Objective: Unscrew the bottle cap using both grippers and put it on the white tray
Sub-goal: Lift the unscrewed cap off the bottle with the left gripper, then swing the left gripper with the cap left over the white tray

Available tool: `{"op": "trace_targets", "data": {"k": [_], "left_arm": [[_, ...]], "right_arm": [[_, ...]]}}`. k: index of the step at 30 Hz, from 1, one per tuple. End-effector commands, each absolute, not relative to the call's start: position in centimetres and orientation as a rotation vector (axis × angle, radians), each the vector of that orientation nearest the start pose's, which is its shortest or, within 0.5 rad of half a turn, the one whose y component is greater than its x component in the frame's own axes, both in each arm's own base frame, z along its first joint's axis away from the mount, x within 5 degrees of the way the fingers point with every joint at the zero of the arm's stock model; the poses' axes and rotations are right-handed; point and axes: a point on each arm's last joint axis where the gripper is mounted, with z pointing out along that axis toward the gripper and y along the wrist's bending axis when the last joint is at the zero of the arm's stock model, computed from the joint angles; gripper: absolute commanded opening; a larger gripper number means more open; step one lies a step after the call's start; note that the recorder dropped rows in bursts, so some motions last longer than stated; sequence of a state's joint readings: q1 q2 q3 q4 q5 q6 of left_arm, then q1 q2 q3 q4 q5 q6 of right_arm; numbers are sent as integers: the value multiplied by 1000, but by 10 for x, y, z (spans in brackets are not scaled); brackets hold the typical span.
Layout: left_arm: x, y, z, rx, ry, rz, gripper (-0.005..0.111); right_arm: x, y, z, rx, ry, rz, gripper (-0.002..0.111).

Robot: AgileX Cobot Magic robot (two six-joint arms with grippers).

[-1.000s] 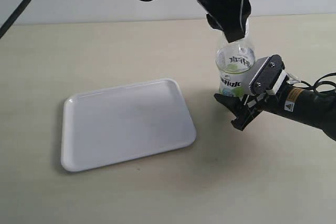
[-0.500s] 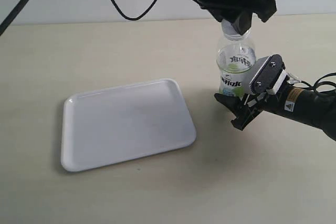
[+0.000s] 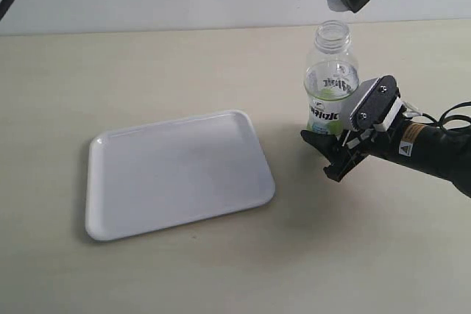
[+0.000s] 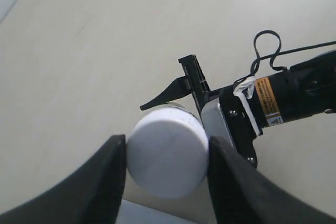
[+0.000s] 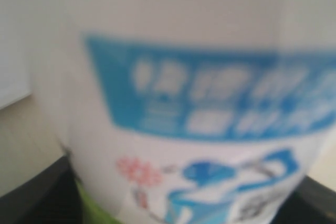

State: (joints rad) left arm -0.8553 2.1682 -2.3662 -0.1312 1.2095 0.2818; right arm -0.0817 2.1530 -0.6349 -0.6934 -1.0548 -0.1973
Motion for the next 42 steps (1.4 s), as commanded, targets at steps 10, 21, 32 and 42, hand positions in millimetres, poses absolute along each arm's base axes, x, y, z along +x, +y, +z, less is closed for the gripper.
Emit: {"op": "trace_targets", "data": {"k": [10, 21, 32, 42], "left_arm": [[292, -355, 392, 1489, 1936, -357, 0], [290, -359, 366, 1551, 2009, -410, 0], [286, -343, 369, 1407, 1941, -456, 0], [262, -301, 331, 1246, 1873, -444, 0]], "right_arm": [[314, 23, 55, -828, 1836, 169, 0], [314, 23, 55, -828, 1836, 169, 0], [314, 23, 55, -819, 1839, 165, 0], [314, 23, 55, -819, 1839, 165, 0]]}}
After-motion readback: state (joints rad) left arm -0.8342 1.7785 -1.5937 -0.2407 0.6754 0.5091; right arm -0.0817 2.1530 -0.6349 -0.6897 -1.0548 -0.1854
